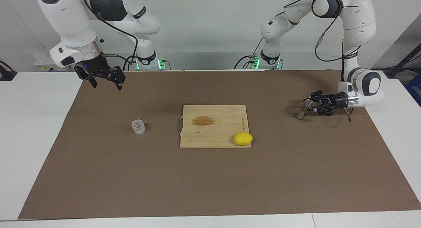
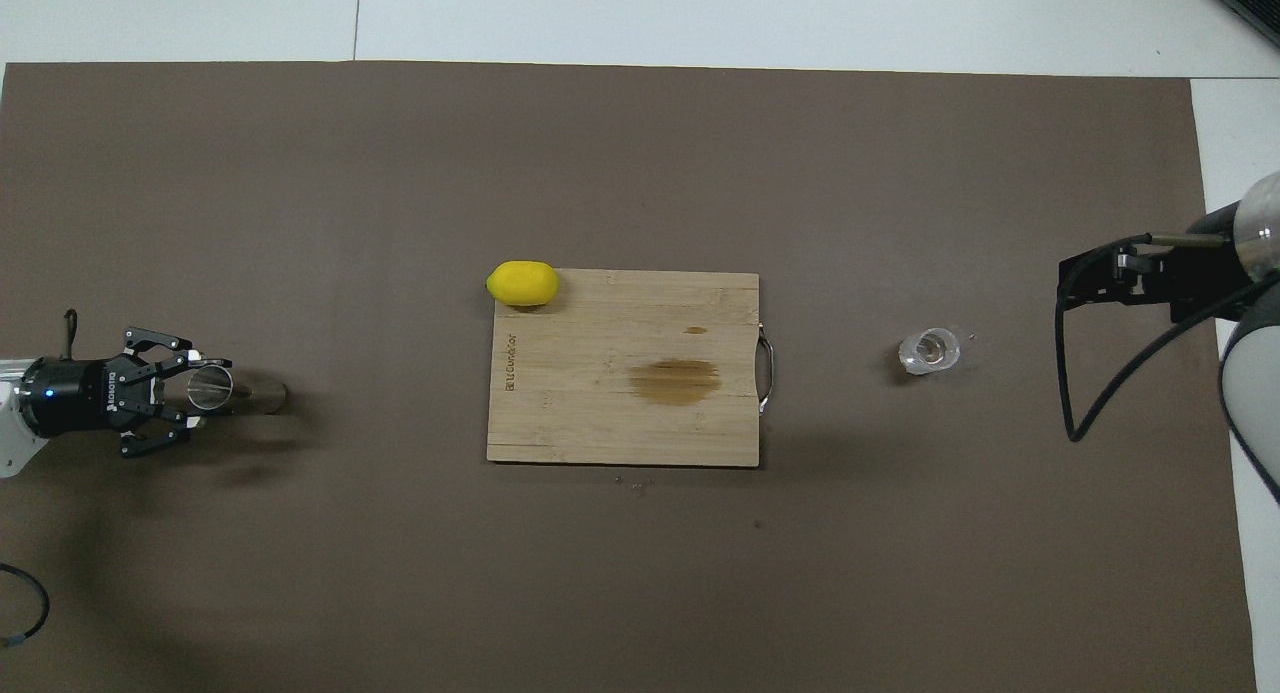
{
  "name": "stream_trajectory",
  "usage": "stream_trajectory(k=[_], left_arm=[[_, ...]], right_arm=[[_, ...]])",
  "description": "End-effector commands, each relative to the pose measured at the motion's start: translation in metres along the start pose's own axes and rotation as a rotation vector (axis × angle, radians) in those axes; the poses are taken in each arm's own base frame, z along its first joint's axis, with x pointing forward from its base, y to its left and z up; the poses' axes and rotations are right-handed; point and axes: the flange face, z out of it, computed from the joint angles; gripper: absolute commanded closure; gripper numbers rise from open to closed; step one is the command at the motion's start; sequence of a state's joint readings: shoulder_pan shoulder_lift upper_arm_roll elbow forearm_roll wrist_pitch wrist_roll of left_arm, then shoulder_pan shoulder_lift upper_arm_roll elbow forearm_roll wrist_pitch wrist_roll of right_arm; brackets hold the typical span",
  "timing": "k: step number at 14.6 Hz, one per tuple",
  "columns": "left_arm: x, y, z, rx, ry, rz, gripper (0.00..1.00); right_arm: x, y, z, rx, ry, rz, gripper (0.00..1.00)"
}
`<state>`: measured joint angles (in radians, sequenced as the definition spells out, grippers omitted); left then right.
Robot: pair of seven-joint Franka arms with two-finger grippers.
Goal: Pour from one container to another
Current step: 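Carry the metal cup with the left gripper onto the cutting board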
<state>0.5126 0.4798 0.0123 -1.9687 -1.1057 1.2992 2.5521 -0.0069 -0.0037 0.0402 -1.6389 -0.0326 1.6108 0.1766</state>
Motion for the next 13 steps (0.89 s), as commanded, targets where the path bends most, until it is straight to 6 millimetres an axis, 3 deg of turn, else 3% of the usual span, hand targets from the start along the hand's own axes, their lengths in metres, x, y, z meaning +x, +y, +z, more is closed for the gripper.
stream_trajectory(k=[1, 5, 9, 13], left_arm=[[0.020, -0.012, 0.036, -0.003, 0.036, 0.015, 0.74], [0.046, -0.037, 0.121, -0.075, 0.092, 0.026, 0.74], [0.054, -0.030, 0.214, -0.048, 0.089, -0.028, 0.74], [0.077, -0.019, 0.302, -0.031, 0.059, -0.035, 0.74]], right_arm=[[-0.006, 0.005, -0.002, -0.011, 0.003, -0.016, 0.00], [-0.006, 0.005, -0.002, -0.011, 0.003, -0.016, 0.00], [-0.006, 0.005, -0.001, -0.011, 0.001, -0.016, 0.00], [-0.006, 0.005, -0.001, -0.013, 0.002, -0.016, 0.00]])
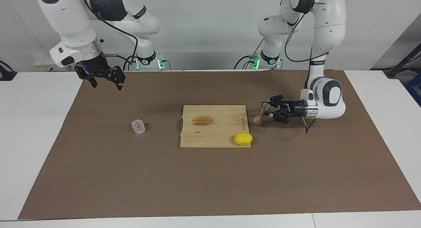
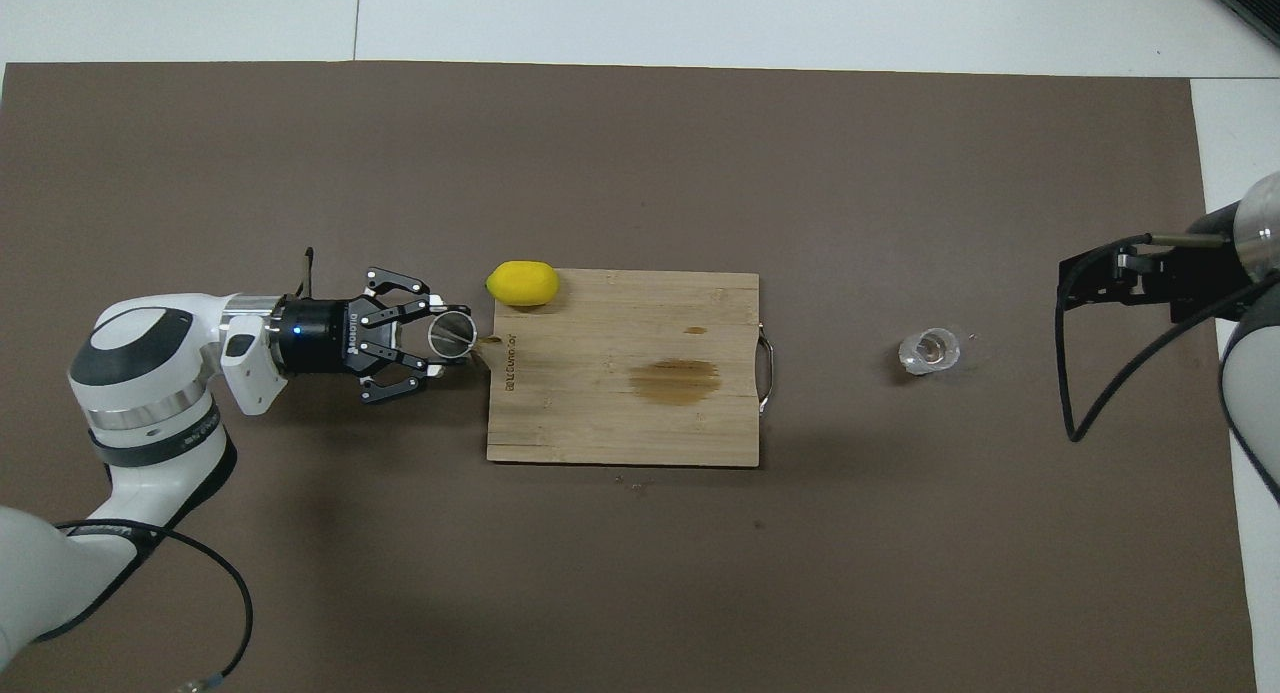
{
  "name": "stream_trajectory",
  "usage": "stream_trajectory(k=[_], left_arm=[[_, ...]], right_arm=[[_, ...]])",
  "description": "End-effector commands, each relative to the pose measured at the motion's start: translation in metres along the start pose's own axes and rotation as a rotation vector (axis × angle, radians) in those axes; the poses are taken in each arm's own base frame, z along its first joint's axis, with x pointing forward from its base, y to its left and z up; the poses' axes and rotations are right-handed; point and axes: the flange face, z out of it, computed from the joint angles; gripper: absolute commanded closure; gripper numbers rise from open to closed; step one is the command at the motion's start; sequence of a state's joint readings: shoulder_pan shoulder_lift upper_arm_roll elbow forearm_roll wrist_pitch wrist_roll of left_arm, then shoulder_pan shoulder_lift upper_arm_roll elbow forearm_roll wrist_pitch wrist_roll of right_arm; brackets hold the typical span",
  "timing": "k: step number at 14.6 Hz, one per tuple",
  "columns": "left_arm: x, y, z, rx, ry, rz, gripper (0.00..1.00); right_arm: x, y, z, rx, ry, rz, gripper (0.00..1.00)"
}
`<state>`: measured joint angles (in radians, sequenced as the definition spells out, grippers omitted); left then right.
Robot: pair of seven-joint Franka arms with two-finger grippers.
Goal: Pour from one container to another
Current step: 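Carry the metal cup with the left gripper onto the cutting board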
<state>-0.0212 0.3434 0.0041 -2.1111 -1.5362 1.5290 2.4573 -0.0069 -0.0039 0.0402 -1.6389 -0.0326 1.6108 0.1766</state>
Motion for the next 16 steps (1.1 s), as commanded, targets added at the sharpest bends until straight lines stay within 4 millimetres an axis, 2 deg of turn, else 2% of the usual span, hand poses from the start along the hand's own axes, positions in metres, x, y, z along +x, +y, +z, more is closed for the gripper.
stream_trajectory(k=[1, 3, 7, 9, 12, 16], left_arm=[[0.015, 0.018, 0.043, 0.036, -0.018, -0.034, 0.74], [0.010, 0.022, 0.072, 0.078, -0.029, -0.053, 0.73], [0.005, 0.042, 0.169, 0.156, 0.001, -0.101, 0.72], [-0.001, 0.056, 0.207, 0.218, 0.000, -0.120, 0.71], [-0.009, 0.070, 0.231, 0.254, -0.044, -0.038, 0.72], [-0.022, 0.084, 0.237, 0.275, -0.072, 0.070, 0.71]], right_arm=[[-0.006, 0.005, -0.001, -0.011, 0.001, -0.016, 0.00], [-0.006, 0.005, -0.001, -0.011, 0.001, -0.016, 0.00], [-0.006, 0.005, -0.001, -0.011, 0.001, -0.016, 0.00], [-0.006, 0.005, -0.001, -0.013, 0.001, -0.016, 0.00], [-0.006, 0.005, -0.001, -0.011, 0.001, -0.015, 0.00], [-0.006, 0.008, 0.000, -0.012, -0.002, -0.015, 0.00]])
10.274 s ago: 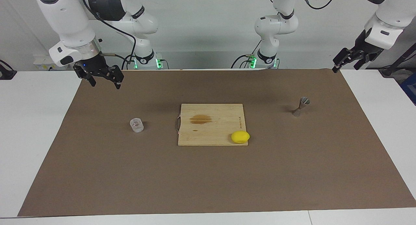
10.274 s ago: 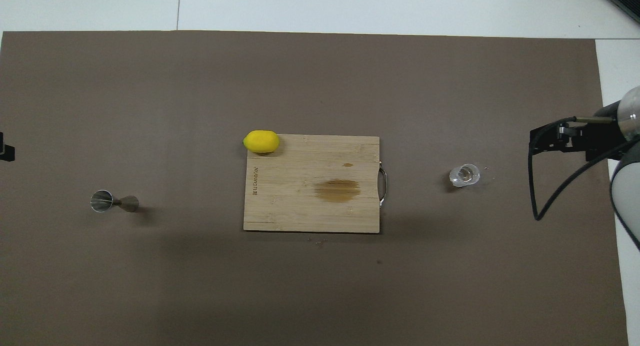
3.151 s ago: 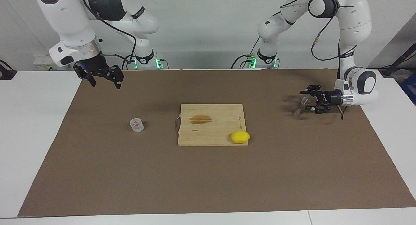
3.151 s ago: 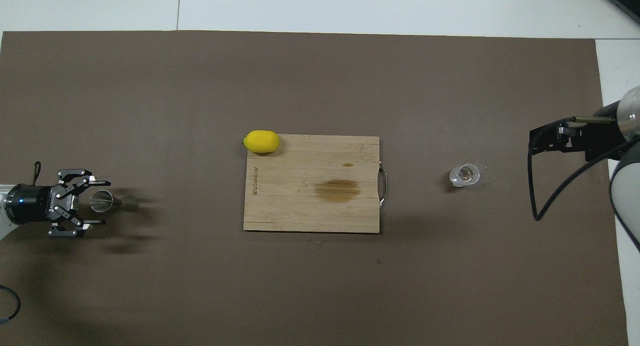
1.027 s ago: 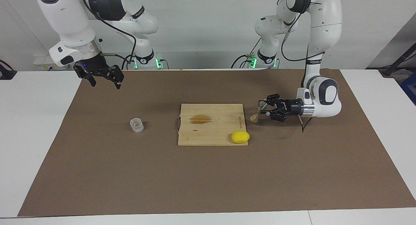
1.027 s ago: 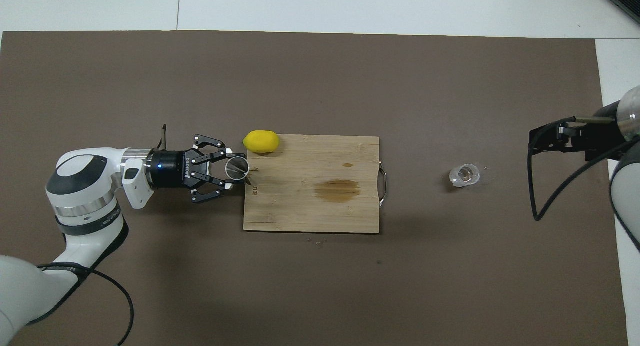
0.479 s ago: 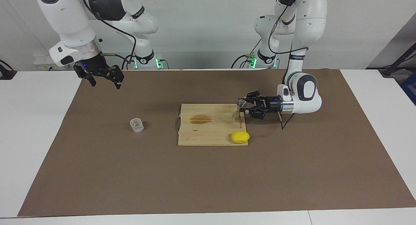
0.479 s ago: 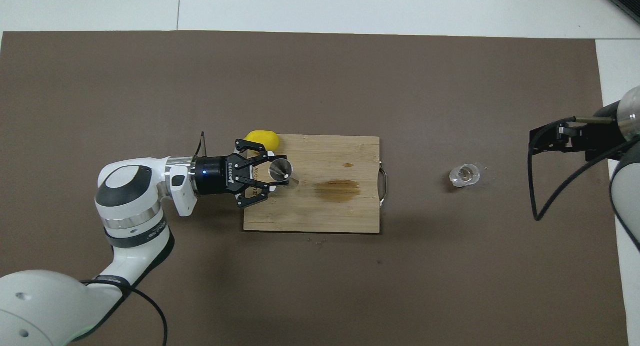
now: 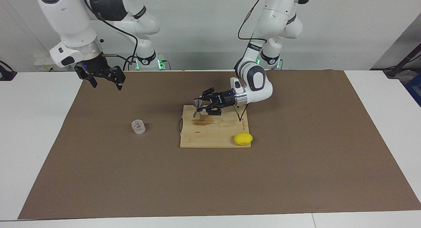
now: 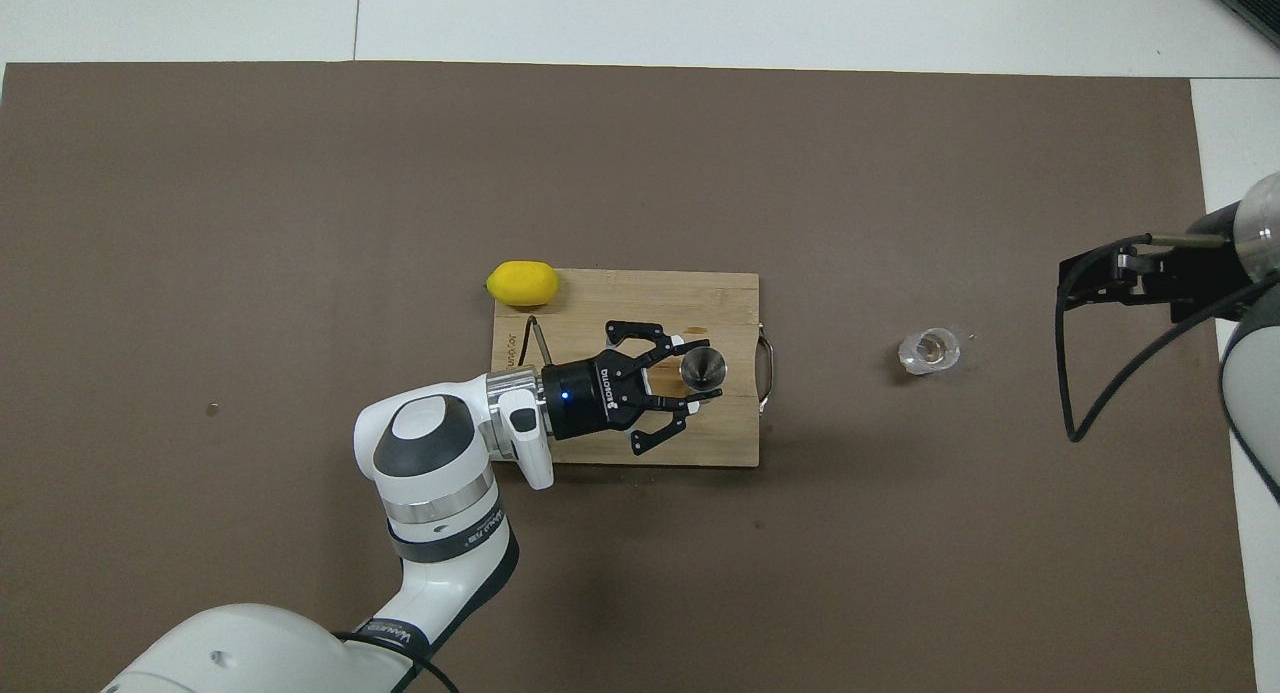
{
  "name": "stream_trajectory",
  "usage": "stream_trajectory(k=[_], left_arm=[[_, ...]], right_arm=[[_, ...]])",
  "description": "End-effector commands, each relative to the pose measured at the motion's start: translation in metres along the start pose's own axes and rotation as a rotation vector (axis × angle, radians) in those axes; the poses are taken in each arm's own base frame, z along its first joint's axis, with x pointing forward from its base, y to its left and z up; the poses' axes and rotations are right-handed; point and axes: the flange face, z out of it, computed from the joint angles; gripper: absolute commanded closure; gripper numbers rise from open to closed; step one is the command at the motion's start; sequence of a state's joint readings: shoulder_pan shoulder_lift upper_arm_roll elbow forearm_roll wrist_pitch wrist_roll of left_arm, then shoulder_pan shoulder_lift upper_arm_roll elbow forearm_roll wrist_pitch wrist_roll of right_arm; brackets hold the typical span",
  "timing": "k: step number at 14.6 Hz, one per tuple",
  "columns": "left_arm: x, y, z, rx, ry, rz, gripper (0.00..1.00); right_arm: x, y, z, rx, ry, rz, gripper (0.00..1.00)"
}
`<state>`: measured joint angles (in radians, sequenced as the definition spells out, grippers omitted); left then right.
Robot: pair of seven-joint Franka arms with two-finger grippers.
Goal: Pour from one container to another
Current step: 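Carry the metal cup with the left gripper onto the cutting board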
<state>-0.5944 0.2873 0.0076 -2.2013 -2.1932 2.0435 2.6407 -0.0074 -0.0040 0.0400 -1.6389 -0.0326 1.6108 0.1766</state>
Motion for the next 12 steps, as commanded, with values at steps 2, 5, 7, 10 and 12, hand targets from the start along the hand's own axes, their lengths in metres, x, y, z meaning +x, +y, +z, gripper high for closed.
stream_trajectory(k=[2, 5, 7, 10, 12], left_arm=[[-0.006, 0.010, -0.006, 0.036, -0.006, 0.093, 0.71], [-0.009, 0.010, -0.006, 0.040, -0.024, 0.119, 0.70], [-0.013, 0.010, -0.008, 0.045, -0.046, 0.119, 0.69], [-0.019, 0.011, -0.011, 0.056, -0.085, 0.118, 0.68], [-0.020, 0.014, -0.008, 0.050, -0.088, 0.115, 0.65]], right_arm=[[-0.003, 0.009, -0.001, -0.008, 0.017, -0.002, 0.01], [0.004, 0.011, 0.002, -0.003, 0.040, 0.051, 0.01], [0.009, 0.012, 0.006, 0.001, 0.047, 0.093, 0.01], [0.018, 0.011, 0.022, 0.031, 0.032, 0.194, 0.01], [0.025, 0.020, 0.040, 0.076, 0.005, 0.303, 0.01]])
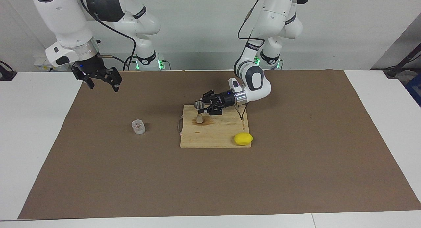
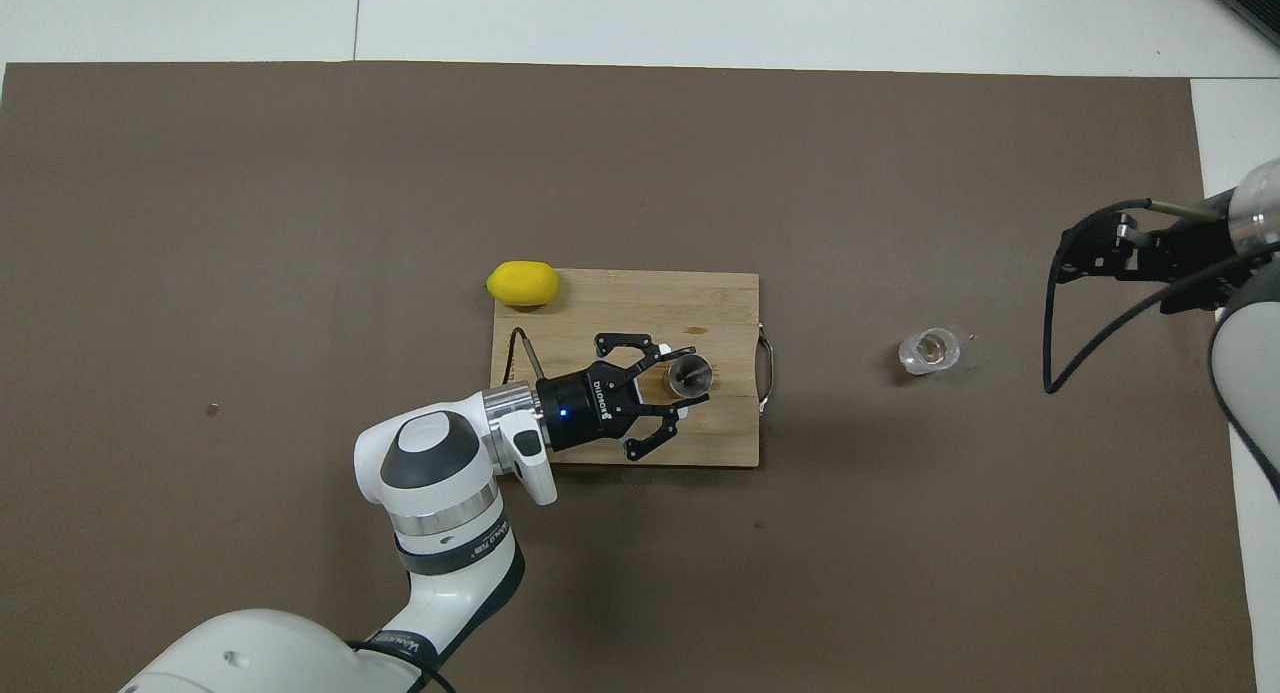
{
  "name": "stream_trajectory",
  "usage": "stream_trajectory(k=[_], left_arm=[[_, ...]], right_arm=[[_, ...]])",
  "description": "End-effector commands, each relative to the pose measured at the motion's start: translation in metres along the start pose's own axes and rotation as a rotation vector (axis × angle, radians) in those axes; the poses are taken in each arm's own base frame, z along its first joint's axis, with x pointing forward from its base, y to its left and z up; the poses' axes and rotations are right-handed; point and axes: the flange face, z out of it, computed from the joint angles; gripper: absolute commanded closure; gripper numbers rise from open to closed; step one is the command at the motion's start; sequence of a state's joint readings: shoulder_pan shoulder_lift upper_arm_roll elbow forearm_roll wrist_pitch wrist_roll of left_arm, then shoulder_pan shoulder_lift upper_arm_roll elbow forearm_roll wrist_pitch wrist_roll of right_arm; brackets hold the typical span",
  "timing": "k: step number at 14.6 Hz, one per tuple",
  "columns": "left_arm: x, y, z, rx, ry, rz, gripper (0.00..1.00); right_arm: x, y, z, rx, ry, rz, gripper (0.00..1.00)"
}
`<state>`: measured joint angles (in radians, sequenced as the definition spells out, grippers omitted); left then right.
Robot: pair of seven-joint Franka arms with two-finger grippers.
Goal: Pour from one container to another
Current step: 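Set the metal cup on the board while the right gripper opens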
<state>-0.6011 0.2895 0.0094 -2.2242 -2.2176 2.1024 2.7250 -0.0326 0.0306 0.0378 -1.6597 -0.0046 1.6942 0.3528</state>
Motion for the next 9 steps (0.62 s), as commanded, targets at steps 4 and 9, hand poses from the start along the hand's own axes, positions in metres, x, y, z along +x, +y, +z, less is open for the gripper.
stream_trajectory(k=[4, 9], left_arm=[[-0.002, 0.006, -0.003, 0.015, -0.006, 0.054, 0.00], [0.000, -0.016, -0.062, 0.001, -0.003, 0.079, 0.00]], right_arm=[[0.015, 0.029, 0.060, 0.055, -0.038, 0.474, 0.01], [0.045, 0.066, 0.137, 0.159, -0.224, 0.878, 0.00]])
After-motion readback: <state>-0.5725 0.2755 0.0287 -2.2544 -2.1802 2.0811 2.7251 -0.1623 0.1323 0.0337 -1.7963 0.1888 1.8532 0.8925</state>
